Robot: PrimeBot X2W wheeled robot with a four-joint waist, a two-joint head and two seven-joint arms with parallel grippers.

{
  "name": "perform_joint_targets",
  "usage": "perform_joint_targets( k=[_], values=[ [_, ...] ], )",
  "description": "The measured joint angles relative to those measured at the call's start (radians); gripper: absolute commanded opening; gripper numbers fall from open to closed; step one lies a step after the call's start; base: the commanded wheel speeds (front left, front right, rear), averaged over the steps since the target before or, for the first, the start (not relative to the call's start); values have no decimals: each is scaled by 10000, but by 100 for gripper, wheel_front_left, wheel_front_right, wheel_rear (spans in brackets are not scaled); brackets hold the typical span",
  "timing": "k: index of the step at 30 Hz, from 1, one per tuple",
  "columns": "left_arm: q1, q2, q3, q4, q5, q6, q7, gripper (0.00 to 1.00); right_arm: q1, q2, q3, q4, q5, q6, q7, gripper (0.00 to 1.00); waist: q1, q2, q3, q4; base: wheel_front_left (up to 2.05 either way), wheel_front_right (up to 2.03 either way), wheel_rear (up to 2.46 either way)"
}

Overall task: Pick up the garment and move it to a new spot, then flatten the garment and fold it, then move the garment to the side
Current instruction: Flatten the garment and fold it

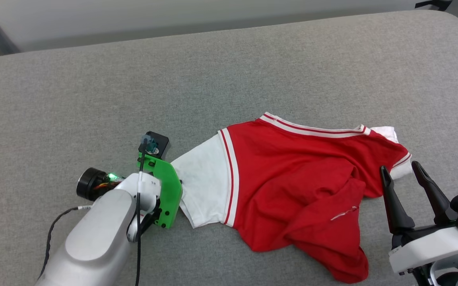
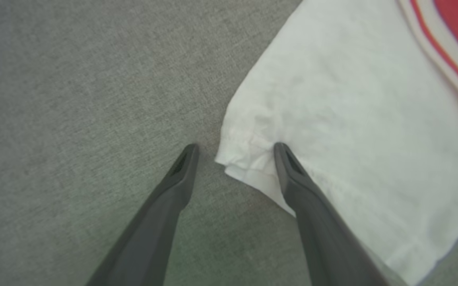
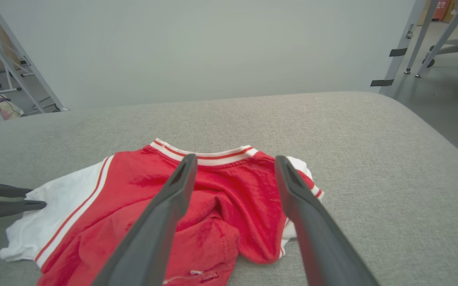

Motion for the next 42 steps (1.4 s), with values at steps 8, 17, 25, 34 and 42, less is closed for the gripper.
perform_joint_targets(
  k=[8,17,25,34,42],
  values=[
    [-423,-67,-721,125,420,-460,171,0,-48,61,-192,244,144,0,67,100,0,0,69,-79,0,0,0],
    [627,58,142,-491,213,529,-1829,0,-25,125,-924,487,249,0,407,100,0,0,-415,327,0,0,0],
    [1885,775,1375,-2228,-226,1697,-2817,0,184,178,-1678,736,433,0,836,100,0,0,-865,925,0,0,0],
    [2730,1129,1929,-3835,-391,2341,-3083,0,-686,-667,-2309,2497,1542,-2,2506,100,0,0,-973,1377,0,0,0],
    [2347,997,1735,-4546,-240,2355,-3229,0,-3528,-2414,-1289,4821,2997,-4,4941,100,0,0,-399,1642,0,0,0]
  ],
)
